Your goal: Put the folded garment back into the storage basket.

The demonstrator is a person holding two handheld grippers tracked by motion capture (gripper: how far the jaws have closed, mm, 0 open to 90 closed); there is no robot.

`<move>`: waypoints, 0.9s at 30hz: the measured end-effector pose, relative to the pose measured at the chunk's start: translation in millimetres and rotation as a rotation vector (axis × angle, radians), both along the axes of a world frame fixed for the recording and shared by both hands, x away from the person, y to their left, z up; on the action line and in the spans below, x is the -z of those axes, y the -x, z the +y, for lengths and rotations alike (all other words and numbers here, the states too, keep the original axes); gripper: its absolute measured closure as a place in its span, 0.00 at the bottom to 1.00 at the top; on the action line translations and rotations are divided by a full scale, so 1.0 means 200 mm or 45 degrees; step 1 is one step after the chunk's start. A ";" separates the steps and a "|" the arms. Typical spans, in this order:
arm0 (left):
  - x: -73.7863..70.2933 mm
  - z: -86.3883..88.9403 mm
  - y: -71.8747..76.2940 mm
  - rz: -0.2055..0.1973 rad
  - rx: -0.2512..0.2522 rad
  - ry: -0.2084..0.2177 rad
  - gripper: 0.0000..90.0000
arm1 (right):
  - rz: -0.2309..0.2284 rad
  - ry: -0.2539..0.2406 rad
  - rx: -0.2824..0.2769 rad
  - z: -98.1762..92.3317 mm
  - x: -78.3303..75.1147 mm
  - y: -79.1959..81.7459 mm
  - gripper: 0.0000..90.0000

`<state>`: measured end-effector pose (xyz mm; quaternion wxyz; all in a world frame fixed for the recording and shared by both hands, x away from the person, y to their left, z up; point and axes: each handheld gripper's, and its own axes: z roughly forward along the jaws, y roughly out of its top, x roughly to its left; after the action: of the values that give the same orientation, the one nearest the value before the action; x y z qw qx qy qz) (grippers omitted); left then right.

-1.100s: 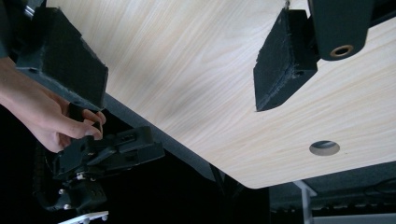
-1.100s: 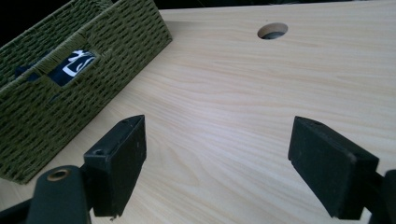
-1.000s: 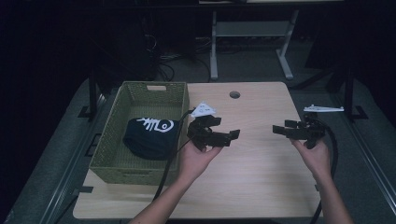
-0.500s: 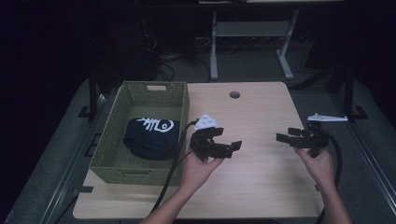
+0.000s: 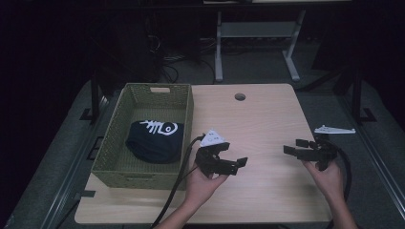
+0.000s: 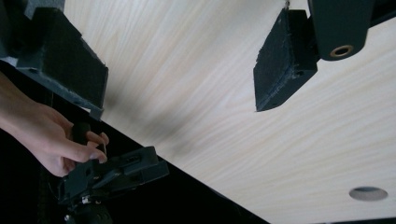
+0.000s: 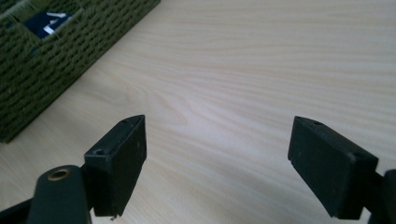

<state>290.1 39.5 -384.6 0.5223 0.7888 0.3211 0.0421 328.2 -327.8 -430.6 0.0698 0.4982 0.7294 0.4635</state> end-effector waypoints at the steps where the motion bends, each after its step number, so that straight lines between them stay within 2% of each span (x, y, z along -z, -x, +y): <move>1: 0.01 0.00 0.01 0.010 0.004 0.007 0.19 | -0.001 0.005 0.000 0.00 0.01 0.01 0.21; 10: 0.09 0.03 0.06 0.012 0.020 -0.024 0.19 | -0.013 -0.013 0.004 -0.01 0.03 0.08 0.21; 18: 0.17 0.04 0.17 0.025 0.062 -0.035 0.19 | -0.022 -0.021 0.004 0.00 0.07 0.16 0.21; 21: 0.19 0.04 0.21 0.014 0.084 -0.061 0.19 | -0.035 -0.018 0.006 0.01 0.09 0.20 0.21; 25: 0.20 0.04 0.25 0.002 0.107 -0.067 0.19 | -0.037 0.000 0.008 0.02 0.11 0.25 0.21; 27: 0.20 0.04 0.27 -0.001 0.125 -0.066 0.19 | -0.048 -0.036 0.017 0.02 0.12 0.27 0.21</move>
<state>236.1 48.2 -424.2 0.5032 0.8170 0.2804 0.0251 273.3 -323.8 -455.0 0.0797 0.4950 0.7181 0.4827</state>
